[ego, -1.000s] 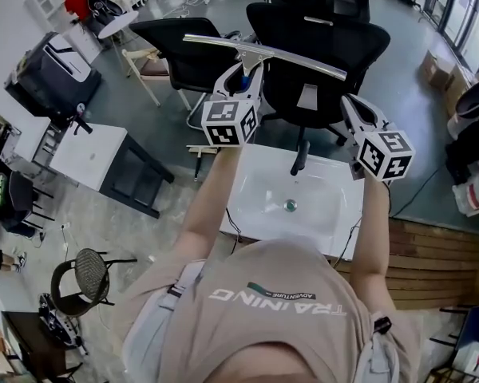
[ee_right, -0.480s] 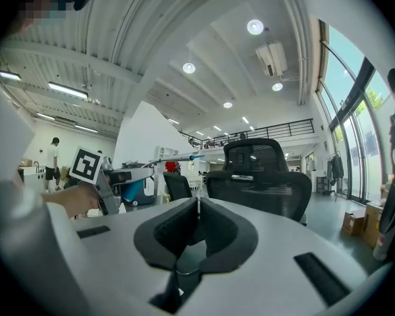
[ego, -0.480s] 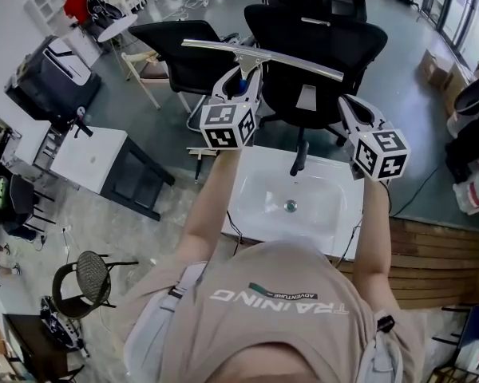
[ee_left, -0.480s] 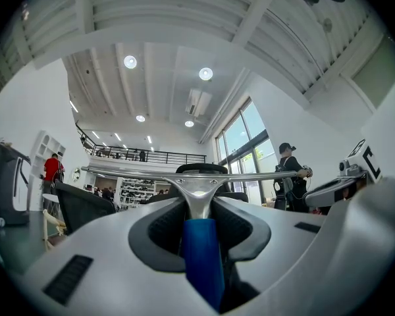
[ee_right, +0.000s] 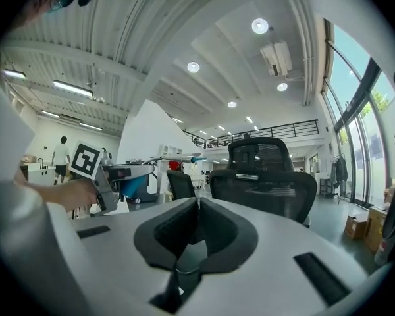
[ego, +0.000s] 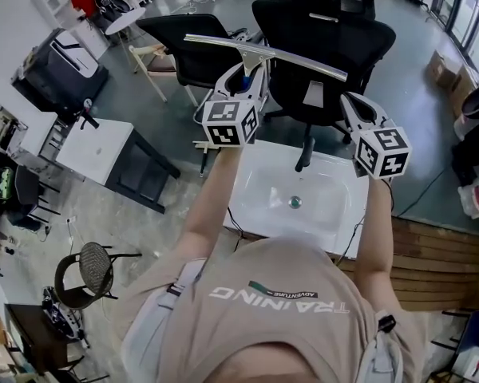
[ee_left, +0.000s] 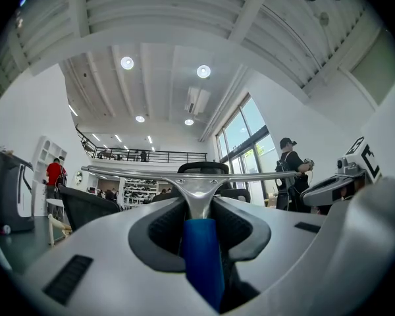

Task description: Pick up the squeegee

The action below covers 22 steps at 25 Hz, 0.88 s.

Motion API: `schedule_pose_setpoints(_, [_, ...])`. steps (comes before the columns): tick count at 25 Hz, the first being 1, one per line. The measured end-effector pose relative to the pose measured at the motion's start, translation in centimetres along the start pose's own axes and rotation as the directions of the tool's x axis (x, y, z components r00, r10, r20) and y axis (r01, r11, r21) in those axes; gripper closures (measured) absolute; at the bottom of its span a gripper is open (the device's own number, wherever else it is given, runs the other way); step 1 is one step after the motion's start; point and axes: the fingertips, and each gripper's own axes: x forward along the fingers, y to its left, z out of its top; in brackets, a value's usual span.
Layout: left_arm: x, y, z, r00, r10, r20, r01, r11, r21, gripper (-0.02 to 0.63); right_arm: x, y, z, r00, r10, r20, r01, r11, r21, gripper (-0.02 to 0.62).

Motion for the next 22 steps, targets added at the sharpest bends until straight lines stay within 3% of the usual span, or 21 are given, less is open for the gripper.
schedule_pose_setpoints(5, [-0.5,-0.2,0.0,1.0,-0.014,0.006,0.014,1.0,-0.003,0.485,0.1,0.6,0.3,1.0,-0.004,-0.006,0.003,0.999,-0.047,0.558])
schedule_pose_setpoints(22, [-0.5,-1.9,-0.8,0.998,-0.054,-0.014,0.054,0.999,0.004,0.485,-0.9,0.5,0.5,1.0,-0.022,-0.011,0.022,0.998,-0.051,0.559])
